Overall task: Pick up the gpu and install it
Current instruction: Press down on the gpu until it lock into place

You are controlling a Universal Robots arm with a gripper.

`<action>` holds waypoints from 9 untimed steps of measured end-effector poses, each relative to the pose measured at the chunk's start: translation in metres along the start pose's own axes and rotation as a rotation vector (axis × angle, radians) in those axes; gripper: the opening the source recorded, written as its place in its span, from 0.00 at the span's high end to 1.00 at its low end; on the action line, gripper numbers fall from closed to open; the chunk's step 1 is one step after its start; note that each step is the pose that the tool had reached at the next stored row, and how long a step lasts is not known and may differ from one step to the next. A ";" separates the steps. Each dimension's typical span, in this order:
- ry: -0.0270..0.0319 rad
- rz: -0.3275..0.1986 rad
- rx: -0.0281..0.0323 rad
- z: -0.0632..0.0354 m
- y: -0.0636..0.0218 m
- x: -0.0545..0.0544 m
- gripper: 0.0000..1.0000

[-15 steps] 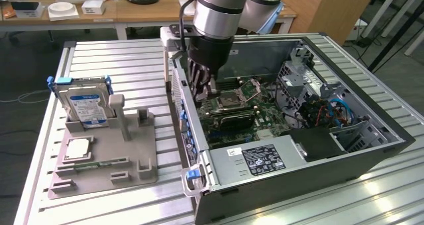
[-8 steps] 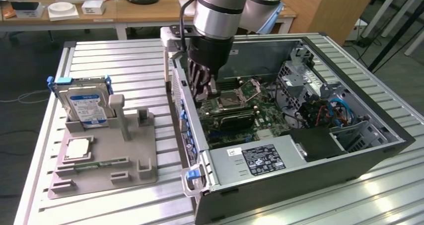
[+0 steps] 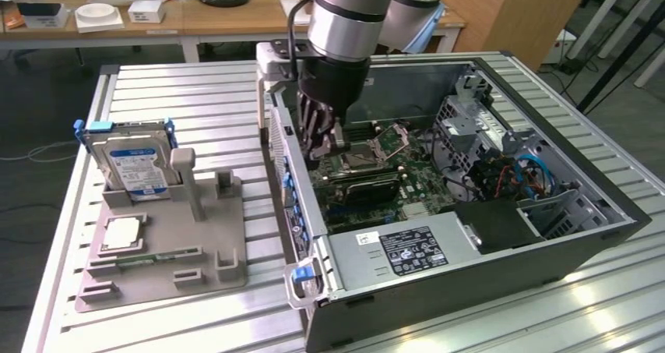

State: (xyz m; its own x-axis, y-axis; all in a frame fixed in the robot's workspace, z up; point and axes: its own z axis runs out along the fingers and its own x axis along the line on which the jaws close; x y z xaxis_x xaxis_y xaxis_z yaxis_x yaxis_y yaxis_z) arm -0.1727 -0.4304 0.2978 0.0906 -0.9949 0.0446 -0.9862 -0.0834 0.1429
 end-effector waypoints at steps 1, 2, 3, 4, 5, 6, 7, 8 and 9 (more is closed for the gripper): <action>0.0002 -0.002 0.0001 -0.0002 -0.0016 0.000 0.89; 0.0006 -0.004 0.0001 -0.0004 -0.0031 0.000 0.89; 0.0009 -0.007 0.0001 -0.0006 -0.0042 0.000 0.89; 0.0013 -0.009 0.0003 -0.0006 -0.0049 0.000 0.89; 0.0019 -0.013 0.0004 -0.0007 -0.0052 0.000 0.89; 0.0026 -0.017 0.0006 -0.0007 -0.0053 0.000 0.89; 0.0030 -0.020 0.0007 -0.0006 -0.0053 0.000 0.89; 0.0031 -0.020 0.0007 -0.0006 -0.0054 0.000 0.89; 0.0032 -0.021 0.0007 -0.0005 -0.0055 0.000 0.89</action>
State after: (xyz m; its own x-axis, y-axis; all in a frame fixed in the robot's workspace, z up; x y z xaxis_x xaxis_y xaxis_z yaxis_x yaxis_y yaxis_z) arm -0.1673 -0.4302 0.2975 0.1113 -0.9928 0.0449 -0.9842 -0.1038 0.1431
